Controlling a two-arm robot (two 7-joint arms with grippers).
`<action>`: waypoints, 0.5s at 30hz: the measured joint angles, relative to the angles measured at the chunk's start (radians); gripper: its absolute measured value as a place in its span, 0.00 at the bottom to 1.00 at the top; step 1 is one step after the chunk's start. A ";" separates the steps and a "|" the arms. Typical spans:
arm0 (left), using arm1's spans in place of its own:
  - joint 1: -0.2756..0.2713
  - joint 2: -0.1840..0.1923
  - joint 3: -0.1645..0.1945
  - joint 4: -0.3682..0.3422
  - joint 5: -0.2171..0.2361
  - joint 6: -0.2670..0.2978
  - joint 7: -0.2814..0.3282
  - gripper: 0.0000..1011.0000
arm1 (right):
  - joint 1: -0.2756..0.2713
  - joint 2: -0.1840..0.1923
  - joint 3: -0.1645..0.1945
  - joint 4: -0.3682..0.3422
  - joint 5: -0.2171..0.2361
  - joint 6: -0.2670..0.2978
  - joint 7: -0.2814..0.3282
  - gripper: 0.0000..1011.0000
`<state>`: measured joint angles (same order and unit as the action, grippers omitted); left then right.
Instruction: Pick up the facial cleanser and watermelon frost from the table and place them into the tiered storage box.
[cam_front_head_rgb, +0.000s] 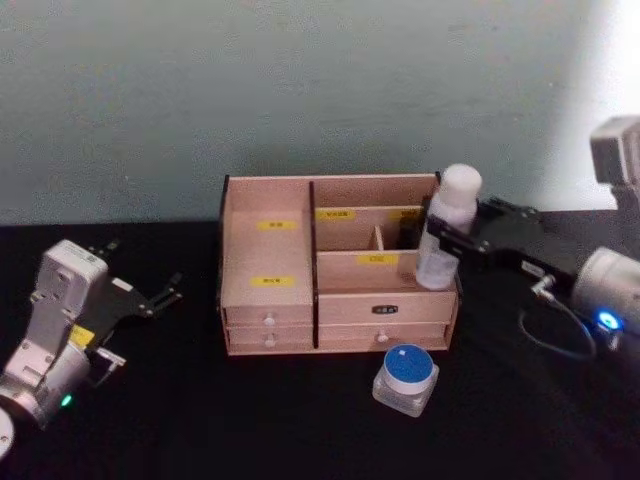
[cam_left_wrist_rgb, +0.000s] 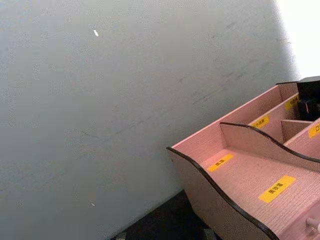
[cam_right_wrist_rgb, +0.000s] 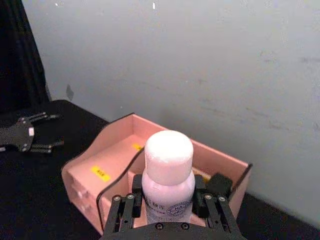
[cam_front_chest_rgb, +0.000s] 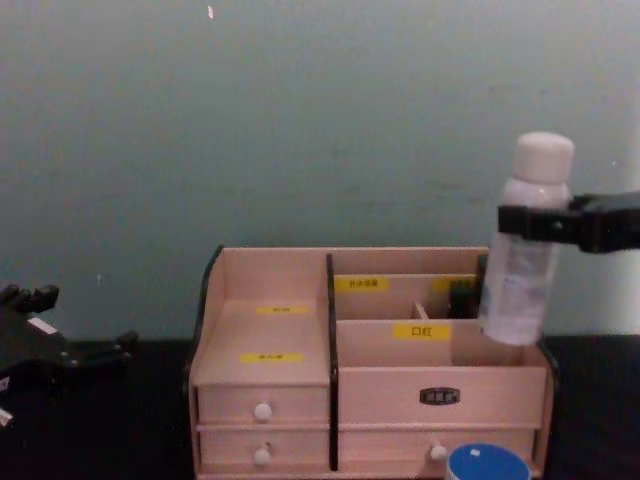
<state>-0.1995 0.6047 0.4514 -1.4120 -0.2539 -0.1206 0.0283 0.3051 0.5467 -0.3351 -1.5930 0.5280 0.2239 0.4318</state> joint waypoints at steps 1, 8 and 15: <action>0.000 0.000 0.000 0.000 0.000 0.000 0.000 0.99 | 0.010 -0.003 -0.004 0.007 -0.001 0.001 0.002 0.59; 0.000 0.000 0.000 0.000 0.000 0.000 0.000 0.99 | 0.120 -0.051 -0.059 0.093 -0.020 0.006 0.018 0.59; 0.000 0.000 0.000 0.000 0.000 0.000 0.000 0.99 | 0.192 -0.097 -0.099 0.175 -0.028 0.007 0.032 0.59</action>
<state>-0.1995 0.6047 0.4514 -1.4120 -0.2539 -0.1205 0.0283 0.4968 0.4496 -0.4337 -1.4184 0.5001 0.2305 0.4640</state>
